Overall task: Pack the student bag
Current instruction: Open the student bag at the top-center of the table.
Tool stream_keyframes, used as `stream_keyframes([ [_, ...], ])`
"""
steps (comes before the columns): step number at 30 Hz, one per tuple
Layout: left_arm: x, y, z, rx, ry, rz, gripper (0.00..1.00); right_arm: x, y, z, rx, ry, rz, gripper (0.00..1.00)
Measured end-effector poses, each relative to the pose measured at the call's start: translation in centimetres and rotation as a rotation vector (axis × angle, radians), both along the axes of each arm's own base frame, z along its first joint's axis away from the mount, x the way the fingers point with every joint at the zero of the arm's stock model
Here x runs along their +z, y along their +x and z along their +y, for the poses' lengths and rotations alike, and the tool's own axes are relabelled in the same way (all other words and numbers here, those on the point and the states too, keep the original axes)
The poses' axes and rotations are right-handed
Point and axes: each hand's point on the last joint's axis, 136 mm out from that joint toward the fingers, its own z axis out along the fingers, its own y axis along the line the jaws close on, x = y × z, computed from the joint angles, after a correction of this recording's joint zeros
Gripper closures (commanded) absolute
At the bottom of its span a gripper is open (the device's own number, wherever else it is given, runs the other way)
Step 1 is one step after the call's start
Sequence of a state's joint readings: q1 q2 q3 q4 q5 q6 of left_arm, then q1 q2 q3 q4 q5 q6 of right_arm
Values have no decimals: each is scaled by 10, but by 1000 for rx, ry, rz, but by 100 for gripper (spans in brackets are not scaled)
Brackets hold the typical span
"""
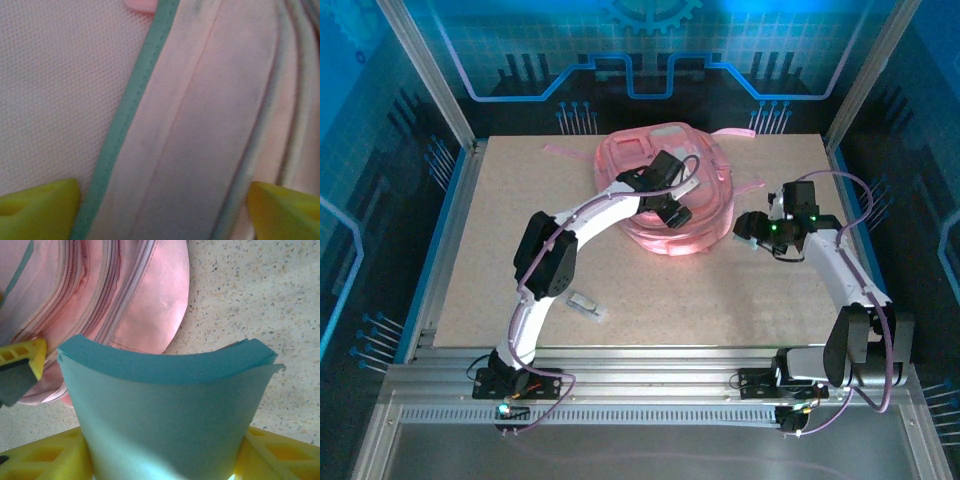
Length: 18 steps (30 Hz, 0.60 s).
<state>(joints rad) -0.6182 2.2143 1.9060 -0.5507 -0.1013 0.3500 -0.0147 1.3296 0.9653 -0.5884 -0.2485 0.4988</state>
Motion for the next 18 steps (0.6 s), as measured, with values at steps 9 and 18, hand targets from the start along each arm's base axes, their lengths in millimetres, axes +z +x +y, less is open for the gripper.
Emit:
stream_keyframes([
  [9, 13, 0, 0, -13, 15, 1, 80, 1, 1, 3, 7, 20, -9, 38],
  [18, 41, 6, 6, 16, -87, 65, 100, 3, 4, 5, 10, 31, -22, 41],
])
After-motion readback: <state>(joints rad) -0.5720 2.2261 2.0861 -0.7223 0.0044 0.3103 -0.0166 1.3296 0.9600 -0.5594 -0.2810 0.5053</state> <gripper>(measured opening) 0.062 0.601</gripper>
